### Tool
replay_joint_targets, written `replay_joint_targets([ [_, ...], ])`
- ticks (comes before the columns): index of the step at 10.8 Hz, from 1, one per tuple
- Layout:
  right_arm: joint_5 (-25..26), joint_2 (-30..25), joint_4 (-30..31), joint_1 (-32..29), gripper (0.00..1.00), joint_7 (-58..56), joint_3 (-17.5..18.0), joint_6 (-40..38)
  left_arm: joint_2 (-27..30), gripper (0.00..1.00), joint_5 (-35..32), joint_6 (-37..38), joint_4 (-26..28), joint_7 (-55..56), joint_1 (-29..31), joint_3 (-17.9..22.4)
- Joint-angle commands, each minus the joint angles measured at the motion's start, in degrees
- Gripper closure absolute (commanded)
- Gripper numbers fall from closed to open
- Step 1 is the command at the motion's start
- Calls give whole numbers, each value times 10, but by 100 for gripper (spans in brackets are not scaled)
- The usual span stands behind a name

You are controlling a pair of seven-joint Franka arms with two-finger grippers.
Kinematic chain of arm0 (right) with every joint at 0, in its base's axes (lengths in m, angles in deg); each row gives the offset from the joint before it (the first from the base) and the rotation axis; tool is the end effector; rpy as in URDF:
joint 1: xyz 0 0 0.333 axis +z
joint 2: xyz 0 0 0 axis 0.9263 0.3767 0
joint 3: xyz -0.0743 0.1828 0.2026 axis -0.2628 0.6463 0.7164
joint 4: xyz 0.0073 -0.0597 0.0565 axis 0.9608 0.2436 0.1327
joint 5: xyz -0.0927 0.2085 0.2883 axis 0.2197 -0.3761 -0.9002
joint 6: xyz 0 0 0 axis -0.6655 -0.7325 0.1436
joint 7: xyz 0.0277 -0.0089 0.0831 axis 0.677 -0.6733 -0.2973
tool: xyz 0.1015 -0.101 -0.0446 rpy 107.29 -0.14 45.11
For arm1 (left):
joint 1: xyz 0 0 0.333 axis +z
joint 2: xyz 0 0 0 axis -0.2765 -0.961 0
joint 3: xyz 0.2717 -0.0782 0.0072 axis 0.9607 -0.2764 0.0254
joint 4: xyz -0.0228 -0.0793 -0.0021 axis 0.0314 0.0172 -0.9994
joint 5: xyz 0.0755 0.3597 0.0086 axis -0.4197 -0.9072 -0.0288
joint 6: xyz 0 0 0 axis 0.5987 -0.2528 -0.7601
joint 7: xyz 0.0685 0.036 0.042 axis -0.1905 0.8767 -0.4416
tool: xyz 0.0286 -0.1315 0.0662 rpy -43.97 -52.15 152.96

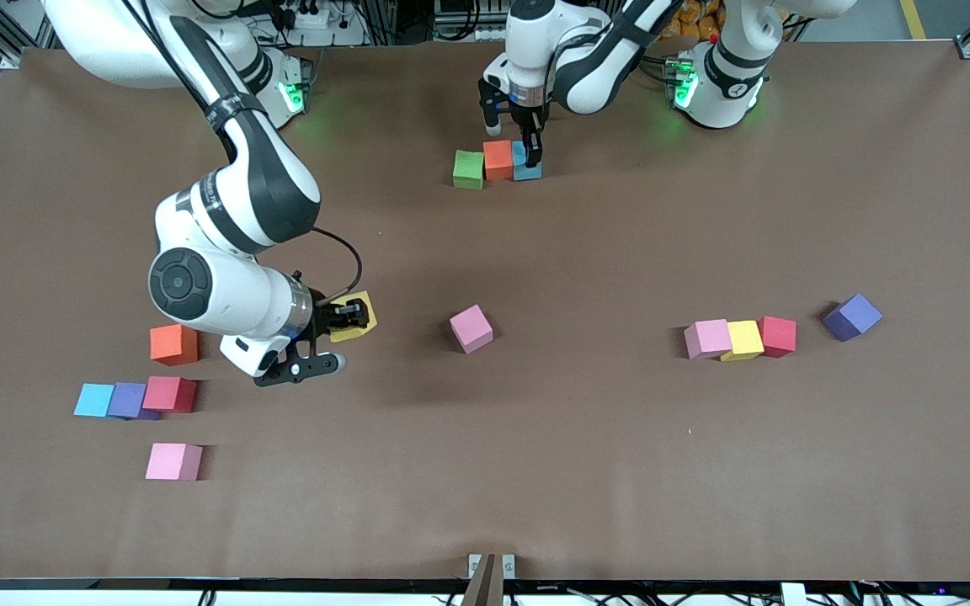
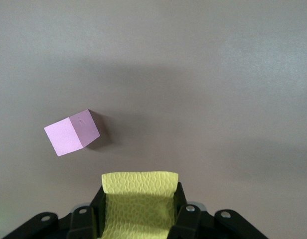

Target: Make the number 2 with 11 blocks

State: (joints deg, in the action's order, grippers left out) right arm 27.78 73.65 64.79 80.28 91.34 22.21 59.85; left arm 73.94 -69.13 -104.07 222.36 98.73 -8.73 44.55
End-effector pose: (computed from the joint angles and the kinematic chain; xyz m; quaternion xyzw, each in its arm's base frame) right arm 0.5915 0.2628 0.3247 -0.9883 -0.0789 0.0763 0.1059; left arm 0.1454 -0.4344 0.1681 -0.7573 0.6517 -0.0263 0.0314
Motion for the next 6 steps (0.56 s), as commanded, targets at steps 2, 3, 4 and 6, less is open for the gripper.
replay_joint_targets([
  [2,-11,-9,17,-5,80,-7,2,5,-11,95,-36,-4,-15,7,-4,21],
  [3,-11,-9,17,-5,80,-7,2,7,-15,94,-40,-4,-16,7,-4,23],
  [4,-11,-8,18,-5,80,-7,2,8,-16,93,-40,-4,-16,7,-4,24],
  [6,-11,-8,18,-5,80,-7,2,9,-20,92,-40,-4,-20,7,-6,24],
])
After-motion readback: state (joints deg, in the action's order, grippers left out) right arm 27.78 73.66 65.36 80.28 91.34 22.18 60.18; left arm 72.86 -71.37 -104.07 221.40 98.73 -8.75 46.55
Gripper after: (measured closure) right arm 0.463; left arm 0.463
